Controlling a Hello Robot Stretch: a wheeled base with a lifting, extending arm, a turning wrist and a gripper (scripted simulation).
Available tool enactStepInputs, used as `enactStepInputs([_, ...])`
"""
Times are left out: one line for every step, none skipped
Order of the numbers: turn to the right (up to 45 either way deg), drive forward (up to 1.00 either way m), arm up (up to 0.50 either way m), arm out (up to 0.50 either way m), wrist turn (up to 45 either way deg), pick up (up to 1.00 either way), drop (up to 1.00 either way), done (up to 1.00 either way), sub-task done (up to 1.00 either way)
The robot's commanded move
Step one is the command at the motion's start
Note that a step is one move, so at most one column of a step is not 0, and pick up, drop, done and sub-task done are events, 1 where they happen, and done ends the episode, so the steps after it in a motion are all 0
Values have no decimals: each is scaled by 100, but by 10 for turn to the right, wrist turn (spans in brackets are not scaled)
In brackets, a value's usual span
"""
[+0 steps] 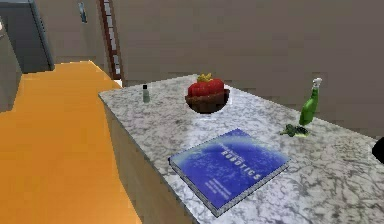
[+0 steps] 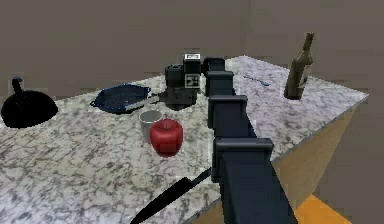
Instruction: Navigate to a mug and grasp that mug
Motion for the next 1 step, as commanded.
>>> enactStepInputs([0, 0, -16, 0, 0, 0, 0, 0, 0])
